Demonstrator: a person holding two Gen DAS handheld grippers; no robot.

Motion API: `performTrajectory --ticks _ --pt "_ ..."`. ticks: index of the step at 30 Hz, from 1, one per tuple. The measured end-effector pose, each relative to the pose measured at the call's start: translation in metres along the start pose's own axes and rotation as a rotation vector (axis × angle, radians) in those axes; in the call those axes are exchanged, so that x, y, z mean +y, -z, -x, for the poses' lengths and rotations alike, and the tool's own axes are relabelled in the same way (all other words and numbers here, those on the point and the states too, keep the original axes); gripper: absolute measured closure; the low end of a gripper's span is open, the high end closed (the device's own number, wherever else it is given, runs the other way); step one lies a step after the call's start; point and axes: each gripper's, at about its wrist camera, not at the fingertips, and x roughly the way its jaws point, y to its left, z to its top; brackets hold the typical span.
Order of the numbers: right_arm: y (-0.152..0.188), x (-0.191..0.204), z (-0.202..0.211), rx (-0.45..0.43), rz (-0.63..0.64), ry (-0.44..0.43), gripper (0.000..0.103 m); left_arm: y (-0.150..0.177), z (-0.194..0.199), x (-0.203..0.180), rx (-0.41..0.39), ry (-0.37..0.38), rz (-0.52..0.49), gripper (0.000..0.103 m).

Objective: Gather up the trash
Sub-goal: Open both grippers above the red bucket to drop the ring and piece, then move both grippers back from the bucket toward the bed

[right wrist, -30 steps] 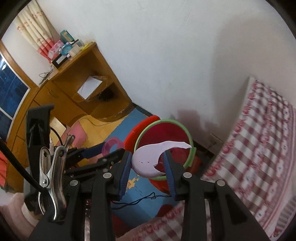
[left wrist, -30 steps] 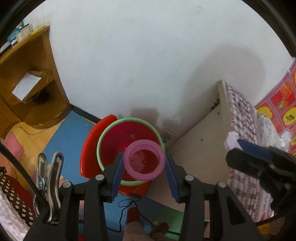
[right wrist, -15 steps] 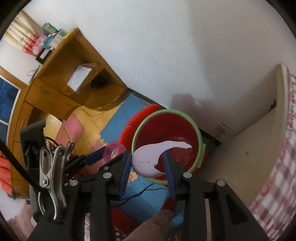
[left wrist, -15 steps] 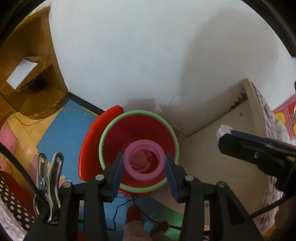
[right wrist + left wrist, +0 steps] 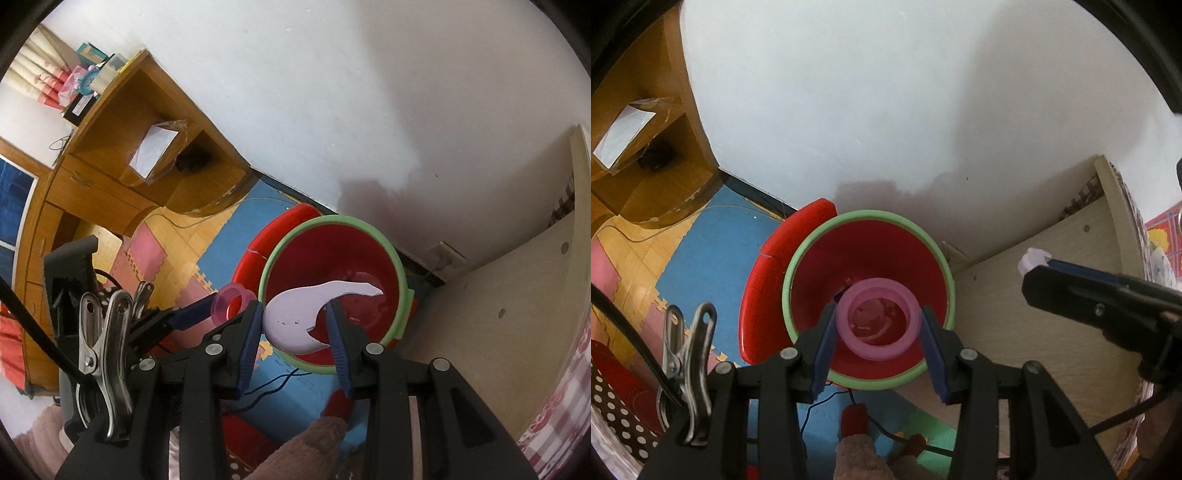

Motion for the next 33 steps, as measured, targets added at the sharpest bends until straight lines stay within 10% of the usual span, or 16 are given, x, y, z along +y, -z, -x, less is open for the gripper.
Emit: performTrajectory --ticks 33 --pt "0.028 0.009 0.036 -0.071 -0.034 -0.019 0.062 0.01 0.02 -0.006 -0.001 -0.036 -0.028 0.053"
